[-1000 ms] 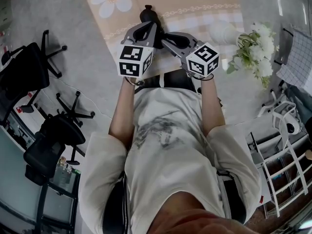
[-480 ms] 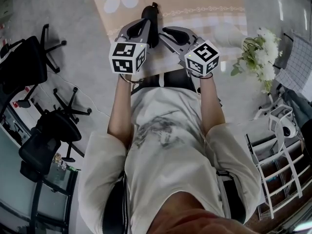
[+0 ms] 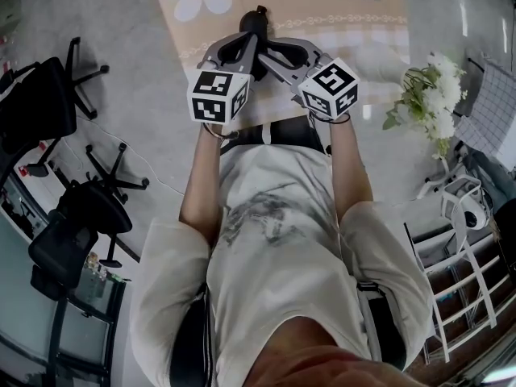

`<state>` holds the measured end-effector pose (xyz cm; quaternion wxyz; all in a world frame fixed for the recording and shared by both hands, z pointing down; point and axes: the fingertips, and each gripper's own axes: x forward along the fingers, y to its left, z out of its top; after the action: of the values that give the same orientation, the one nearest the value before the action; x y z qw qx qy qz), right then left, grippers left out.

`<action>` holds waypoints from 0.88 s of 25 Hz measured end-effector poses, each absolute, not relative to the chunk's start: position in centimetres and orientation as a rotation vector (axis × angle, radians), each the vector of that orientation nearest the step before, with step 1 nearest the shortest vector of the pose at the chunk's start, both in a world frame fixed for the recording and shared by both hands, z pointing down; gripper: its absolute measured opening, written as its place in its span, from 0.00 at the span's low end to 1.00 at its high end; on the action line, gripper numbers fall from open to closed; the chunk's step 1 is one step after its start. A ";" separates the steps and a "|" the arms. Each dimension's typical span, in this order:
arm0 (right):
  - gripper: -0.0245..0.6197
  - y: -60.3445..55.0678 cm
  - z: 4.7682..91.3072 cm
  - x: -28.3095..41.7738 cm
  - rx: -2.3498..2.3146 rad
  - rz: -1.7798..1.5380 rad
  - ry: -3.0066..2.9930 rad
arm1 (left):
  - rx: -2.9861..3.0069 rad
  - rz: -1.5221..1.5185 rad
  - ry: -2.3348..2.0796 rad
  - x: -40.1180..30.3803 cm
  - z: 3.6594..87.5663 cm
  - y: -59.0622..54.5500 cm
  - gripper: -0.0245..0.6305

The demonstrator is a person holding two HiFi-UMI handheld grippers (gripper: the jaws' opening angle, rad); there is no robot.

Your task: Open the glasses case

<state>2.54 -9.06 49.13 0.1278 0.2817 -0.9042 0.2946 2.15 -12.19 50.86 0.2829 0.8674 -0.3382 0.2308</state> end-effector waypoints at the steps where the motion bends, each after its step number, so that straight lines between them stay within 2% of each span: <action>1: 0.21 -9.1 49.2 2.5 0.811 0.854 -2.627 | 2.322 0.616 -0.904 2.1 50.8 -12.2 0.05; 2: 0.13 -9.1 49.2 2.4 0.802 0.851 -2.626 | 2.321 0.614 -0.903 2.1 50.8 -12.2 0.05; 4: 0.09 -9.0 49.0 2.2 0.785 0.852 -2.631 | 2.322 0.611 -0.903 2.0 50.8 -12.3 0.05; 13: 0.07 -9.1 48.7 1.8 0.780 0.880 -2.623 | 2.370 0.641 -0.972 -0.7 50.2 -10.7 0.05; 22: 0.07 -9.2 48.8 1.5 0.808 0.891 -2.611 | 2.380 0.663 -0.967 -1.3 51.4 -6.1 0.30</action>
<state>1.48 -9.19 48.76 0.1331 0.2786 -0.9001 0.3072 -1.31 -6.07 51.39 0.2419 0.8704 -0.3538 0.2423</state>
